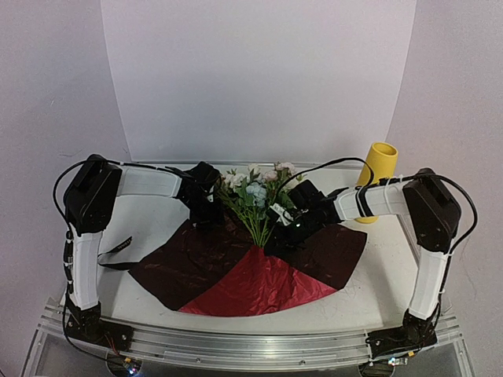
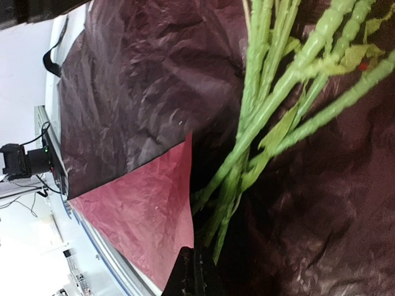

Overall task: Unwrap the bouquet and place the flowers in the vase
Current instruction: Unfold the wrapping paper at the center of the board, then pick up the fake flower from the wrapping paper.

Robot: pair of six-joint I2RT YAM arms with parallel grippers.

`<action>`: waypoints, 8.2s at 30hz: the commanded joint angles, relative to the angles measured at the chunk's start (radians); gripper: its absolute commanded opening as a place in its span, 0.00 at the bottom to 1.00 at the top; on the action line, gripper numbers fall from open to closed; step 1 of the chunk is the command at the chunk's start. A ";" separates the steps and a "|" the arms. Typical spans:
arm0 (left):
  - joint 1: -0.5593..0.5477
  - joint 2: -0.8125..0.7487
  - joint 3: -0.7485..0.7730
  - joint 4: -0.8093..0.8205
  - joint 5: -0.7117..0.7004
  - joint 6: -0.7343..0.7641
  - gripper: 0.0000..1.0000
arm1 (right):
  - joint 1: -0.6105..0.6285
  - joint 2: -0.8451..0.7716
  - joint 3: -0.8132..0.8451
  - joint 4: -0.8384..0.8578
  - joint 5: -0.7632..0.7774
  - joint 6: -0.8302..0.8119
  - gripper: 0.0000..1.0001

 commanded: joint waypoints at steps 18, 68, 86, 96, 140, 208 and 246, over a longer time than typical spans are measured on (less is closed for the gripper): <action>0.000 -0.050 0.017 0.000 0.012 0.008 0.40 | 0.025 -0.473 -0.211 -0.052 -0.166 0.051 0.04; -0.845 -0.435 -0.341 -0.001 0.031 -0.519 0.36 | 0.204 -1.070 -0.503 -0.334 0.275 0.336 0.34; -0.858 -0.572 -0.376 -0.092 -0.216 -0.614 0.41 | 0.204 -0.966 -0.502 -0.360 0.362 0.330 0.39; -0.489 -0.841 -0.453 -0.115 -0.290 -0.516 0.61 | 0.192 -0.769 -0.338 -0.391 0.533 0.258 0.43; 0.204 0.065 0.168 -0.123 0.117 0.176 0.33 | -0.070 0.024 0.256 -0.400 0.704 0.115 0.40; 0.314 0.334 0.411 -0.120 0.297 0.226 0.18 | -0.181 0.373 0.636 -0.510 0.678 0.093 0.24; -0.151 0.081 0.331 -0.048 0.002 0.145 0.35 | -0.170 -0.109 0.263 -0.316 0.482 0.084 0.29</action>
